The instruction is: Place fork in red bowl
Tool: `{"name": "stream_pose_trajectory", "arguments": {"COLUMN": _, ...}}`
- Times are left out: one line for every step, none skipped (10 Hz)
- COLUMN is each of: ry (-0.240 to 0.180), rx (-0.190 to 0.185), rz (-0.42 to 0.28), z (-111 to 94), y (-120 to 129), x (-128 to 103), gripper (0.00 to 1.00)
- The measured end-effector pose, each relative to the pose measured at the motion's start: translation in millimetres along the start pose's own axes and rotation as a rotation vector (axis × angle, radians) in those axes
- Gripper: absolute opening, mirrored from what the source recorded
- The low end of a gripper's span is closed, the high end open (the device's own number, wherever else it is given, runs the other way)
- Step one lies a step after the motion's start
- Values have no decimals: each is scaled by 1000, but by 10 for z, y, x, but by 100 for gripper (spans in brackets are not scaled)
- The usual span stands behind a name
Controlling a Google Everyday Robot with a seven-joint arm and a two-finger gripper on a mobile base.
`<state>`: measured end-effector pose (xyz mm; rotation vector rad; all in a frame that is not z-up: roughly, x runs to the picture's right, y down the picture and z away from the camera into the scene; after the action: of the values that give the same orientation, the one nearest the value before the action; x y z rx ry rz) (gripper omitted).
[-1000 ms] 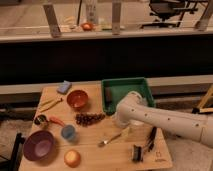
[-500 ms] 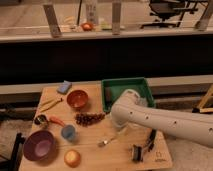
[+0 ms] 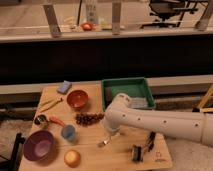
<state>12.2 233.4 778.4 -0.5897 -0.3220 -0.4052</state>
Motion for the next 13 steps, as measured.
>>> {"name": "stream_pose_trajectory", "arguments": {"ry": -10, "rx": -5, "rz": 19, "z": 80, "y": 7, "x": 0, "gripper": 80}}
{"name": "stream_pose_trajectory", "arguments": {"ry": -24, "rx": -14, "rz": 46, "z": 179, "y": 31, "x": 24, "gripper": 77}}
{"name": "stream_pose_trajectory", "arguments": {"ry": -34, "rx": -19, "rz": 64, "z": 258, "y": 46, "x": 47, "gripper": 70}}
{"name": "stream_pose_trajectory", "arguments": {"ry": -44, "rx": -22, "rz": 76, "z": 314, "y": 50, "x": 61, "gripper": 60}}
{"name": "stream_pose_trajectory", "arguments": {"ry": -51, "rx": -24, "rz": 90, "z": 351, "y": 55, "x": 96, "gripper": 49}}
{"name": "stream_pose_trajectory", "arguments": {"ry": -56, "rx": -26, "rz": 102, "z": 383, "y": 63, "x": 144, "gripper": 38}}
{"name": "stream_pose_trajectory", "arguments": {"ry": -60, "rx": -25, "rz": 108, "z": 400, "y": 57, "x": 179, "gripper": 29}}
{"name": "stream_pose_trajectory", "arguments": {"ry": -64, "rx": -25, "rz": 115, "z": 415, "y": 51, "x": 228, "gripper": 16}}
{"name": "stream_pose_trajectory", "arguments": {"ry": -70, "rx": -26, "rz": 119, "z": 424, "y": 45, "x": 251, "gripper": 8}}
{"name": "stream_pose_trajectory", "arguments": {"ry": -75, "rx": -25, "rz": 122, "z": 432, "y": 37, "x": 275, "gripper": 2}}
{"name": "stream_pose_trajectory", "arguments": {"ry": -71, "rx": -26, "rz": 120, "z": 418, "y": 45, "x": 286, "gripper": 0}}
{"name": "stream_pose_trajectory", "arguments": {"ry": -69, "rx": -28, "rz": 121, "z": 409, "y": 54, "x": 301, "gripper": 0}}
{"name": "stream_pose_trajectory", "arguments": {"ry": -67, "rx": -28, "rz": 121, "z": 409, "y": 56, "x": 307, "gripper": 0}}
